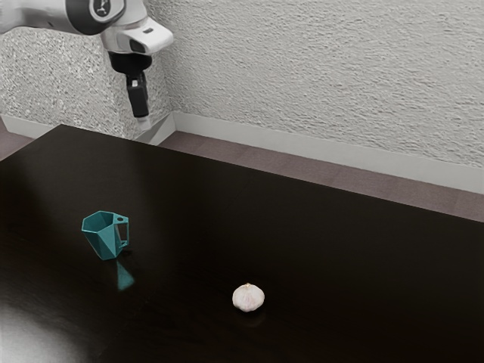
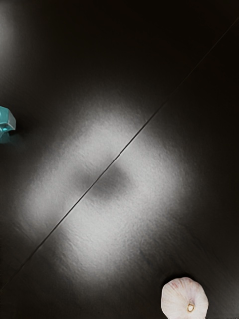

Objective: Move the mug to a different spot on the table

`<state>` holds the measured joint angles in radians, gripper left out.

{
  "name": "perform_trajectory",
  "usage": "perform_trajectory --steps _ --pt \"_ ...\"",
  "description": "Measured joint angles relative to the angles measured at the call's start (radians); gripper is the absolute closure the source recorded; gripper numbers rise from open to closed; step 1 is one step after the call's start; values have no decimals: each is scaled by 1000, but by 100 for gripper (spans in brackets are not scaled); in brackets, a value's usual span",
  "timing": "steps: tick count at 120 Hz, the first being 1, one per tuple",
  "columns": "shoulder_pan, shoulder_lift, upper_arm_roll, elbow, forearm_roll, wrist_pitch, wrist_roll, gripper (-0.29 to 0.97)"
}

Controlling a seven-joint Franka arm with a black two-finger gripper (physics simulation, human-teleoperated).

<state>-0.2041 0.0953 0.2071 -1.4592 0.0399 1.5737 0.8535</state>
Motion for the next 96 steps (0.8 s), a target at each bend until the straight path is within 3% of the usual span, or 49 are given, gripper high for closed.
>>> perform_trajectory --steps 48,73,96 --pt "17 9 3 -83 10 0 59 0" --pt "44 2 8 -248 98 38 142 0" --pt "93 54 7 -324 126 98 201 0"
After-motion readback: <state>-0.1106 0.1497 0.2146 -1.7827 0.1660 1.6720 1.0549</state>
